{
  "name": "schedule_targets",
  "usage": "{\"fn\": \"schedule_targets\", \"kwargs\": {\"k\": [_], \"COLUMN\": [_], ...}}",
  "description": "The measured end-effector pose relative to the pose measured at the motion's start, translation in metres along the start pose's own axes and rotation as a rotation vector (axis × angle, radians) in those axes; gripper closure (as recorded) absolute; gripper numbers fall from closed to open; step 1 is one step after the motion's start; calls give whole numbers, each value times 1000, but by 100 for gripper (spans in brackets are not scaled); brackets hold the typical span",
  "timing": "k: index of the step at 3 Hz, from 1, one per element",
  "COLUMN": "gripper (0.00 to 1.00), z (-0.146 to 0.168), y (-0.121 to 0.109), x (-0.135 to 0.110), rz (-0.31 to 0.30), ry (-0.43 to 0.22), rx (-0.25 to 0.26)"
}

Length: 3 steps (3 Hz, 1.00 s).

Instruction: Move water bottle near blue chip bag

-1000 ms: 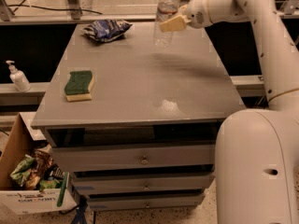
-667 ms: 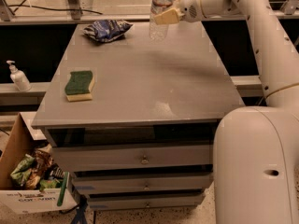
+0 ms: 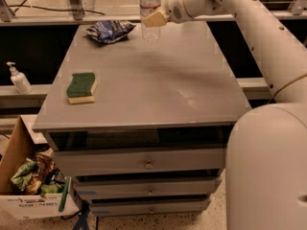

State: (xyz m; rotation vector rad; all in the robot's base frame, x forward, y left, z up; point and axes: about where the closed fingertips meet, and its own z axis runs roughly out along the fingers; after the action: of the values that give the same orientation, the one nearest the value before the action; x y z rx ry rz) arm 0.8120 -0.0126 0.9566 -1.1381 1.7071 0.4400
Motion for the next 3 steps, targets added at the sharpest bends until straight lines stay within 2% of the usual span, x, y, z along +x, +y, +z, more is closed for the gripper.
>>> {"fn": "schedule_targets", "kwargs": {"k": [1, 2, 3], "gripper": [100, 100, 100], "z": [22, 44, 61], "y": [24, 34, 33], "x": [11, 22, 23], "rz": [-17, -16, -3], "ry": [50, 88, 92], "rx": [19, 38, 48]}}
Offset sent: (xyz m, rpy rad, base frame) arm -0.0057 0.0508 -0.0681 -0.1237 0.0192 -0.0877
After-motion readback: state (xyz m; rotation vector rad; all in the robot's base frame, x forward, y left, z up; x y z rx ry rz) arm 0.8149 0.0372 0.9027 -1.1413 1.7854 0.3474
